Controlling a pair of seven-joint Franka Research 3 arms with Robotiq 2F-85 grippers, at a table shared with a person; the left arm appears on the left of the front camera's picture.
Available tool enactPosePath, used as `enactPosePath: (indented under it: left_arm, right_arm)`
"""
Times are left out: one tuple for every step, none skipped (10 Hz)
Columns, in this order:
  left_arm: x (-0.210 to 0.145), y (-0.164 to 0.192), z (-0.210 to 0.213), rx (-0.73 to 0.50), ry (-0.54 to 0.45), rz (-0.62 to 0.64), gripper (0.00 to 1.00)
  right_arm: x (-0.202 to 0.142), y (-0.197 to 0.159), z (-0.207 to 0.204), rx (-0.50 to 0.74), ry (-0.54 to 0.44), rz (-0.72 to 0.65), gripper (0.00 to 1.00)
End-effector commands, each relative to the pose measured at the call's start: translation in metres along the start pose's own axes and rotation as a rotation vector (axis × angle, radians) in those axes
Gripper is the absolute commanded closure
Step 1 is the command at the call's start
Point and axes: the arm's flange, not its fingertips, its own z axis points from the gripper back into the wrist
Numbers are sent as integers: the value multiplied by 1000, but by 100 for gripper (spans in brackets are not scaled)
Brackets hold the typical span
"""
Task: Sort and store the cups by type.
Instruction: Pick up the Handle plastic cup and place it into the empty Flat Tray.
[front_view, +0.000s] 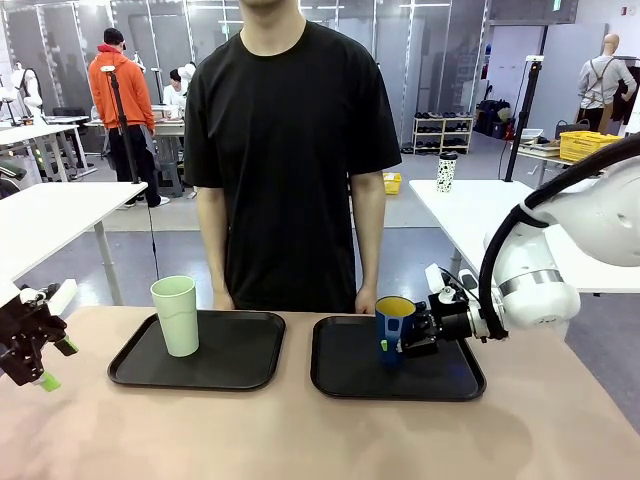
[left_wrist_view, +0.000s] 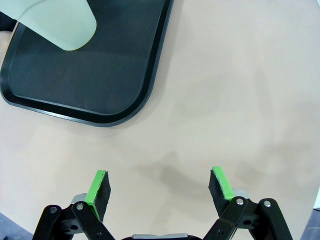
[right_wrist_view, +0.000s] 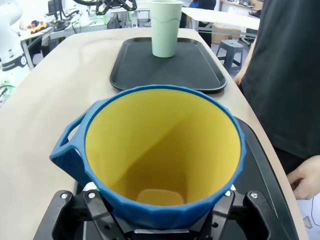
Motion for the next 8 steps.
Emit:
enactPosePath:
  left_arm:
    - [-1,-1,0,-9,-5,-17,0]
    - [-1,-1,0,-9,-5,-17,0]
    - [-1,-1,0,-9,-5,-17,0]
    - [-1,-1,0,-9,-5,-17,0]
    - [-1,-1,0,-9,-5,-17,0]
    - [-1,-1,0,-9,-5,-17,0]
    - [-1,-1,0,-9,-5,-17,0]
    - [-1,-1,0,-9,-5,-17,0]
  right_arm:
    - [-6,-8,-5,-39,-38,10,28]
    - [-9,-9,-5,-39,-43,1,28]
    - [-13,-11,-5,-49,-38,5,28]
    - [-16,-11,-5,-58,-27,1,28]
    - [-21,-12,-5,-65,-21,-7,28]
    - [-24,-12,-5,-65,-31,-17,28]
    - [-27,-13,-6,-65,-36,-27,28]
    - [-29,-13,-7,-63,-32,-36,28]
